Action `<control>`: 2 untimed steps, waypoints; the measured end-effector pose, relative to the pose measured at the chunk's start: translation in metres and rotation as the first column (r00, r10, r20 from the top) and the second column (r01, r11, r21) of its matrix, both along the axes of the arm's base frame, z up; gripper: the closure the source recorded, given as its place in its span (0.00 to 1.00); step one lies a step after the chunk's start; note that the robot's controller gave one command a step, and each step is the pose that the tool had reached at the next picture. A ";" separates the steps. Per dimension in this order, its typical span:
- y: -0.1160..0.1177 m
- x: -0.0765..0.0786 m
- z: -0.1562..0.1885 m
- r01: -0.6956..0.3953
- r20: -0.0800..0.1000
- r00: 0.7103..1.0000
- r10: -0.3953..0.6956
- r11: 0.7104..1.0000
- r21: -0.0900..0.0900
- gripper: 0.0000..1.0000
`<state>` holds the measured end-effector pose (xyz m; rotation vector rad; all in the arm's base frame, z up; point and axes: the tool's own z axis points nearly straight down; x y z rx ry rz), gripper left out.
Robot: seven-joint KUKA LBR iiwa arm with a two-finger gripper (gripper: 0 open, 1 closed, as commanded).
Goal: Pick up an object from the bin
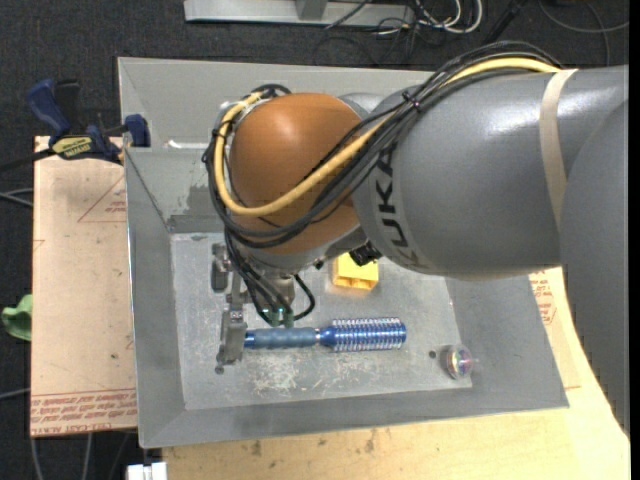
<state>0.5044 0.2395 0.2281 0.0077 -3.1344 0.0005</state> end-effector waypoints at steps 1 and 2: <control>-0.101 0.015 -0.163 -0.133 0.001 0.991 0.133 0.991 -0.002 0.00; -0.146 0.028 -0.127 -0.070 0.012 0.997 0.070 0.998 0.000 0.00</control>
Offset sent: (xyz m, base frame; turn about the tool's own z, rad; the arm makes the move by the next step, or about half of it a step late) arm 0.0154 -0.0978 -0.1581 -0.1381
